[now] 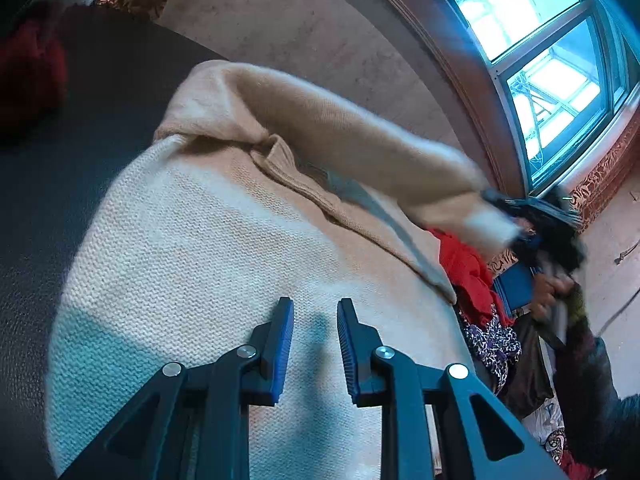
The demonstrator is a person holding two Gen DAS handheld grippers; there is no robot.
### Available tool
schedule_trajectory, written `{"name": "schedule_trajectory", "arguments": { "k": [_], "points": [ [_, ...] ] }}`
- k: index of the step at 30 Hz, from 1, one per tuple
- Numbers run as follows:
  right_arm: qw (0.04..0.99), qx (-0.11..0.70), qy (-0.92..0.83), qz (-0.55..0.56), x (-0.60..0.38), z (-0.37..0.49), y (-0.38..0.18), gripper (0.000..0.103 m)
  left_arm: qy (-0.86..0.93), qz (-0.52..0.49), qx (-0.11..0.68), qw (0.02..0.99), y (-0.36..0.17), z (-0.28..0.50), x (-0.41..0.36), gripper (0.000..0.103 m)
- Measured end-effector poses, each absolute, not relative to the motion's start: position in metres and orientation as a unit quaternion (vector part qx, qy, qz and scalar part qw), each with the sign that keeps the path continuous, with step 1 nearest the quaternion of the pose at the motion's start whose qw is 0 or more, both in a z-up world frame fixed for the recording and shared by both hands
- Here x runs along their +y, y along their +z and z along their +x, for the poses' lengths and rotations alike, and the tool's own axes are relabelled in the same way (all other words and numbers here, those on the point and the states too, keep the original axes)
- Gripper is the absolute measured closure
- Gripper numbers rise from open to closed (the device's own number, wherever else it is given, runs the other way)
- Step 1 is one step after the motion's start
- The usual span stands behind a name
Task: Fold clothes
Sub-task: 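Open the right gripper and reposition it beside the ribbed cuff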
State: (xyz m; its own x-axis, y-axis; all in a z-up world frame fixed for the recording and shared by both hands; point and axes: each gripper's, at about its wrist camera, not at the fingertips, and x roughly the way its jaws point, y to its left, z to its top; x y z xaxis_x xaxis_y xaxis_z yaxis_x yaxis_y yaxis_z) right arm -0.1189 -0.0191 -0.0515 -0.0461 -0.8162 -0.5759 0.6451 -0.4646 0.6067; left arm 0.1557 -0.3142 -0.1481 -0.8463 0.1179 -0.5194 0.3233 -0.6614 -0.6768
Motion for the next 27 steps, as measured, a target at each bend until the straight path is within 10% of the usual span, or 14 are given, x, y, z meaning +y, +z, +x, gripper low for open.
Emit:
{"name": "schedule_trajectory", "arguments": {
  "k": [3, 27],
  "points": [
    [0.451, -0.133, -0.731, 0.495, -0.013, -0.155, -0.083, 0.034, -0.867, 0.273, 0.414, 0.056, -0.147, 0.159, -0.316, 0.081],
    [0.39, -0.344, -0.669, 0.532, 0.008, -0.109, -0.183, 0.034, -0.836, 0.258, 0.481, 0.052, -0.142, 0.16, -0.337, 0.074]
  ]
}}
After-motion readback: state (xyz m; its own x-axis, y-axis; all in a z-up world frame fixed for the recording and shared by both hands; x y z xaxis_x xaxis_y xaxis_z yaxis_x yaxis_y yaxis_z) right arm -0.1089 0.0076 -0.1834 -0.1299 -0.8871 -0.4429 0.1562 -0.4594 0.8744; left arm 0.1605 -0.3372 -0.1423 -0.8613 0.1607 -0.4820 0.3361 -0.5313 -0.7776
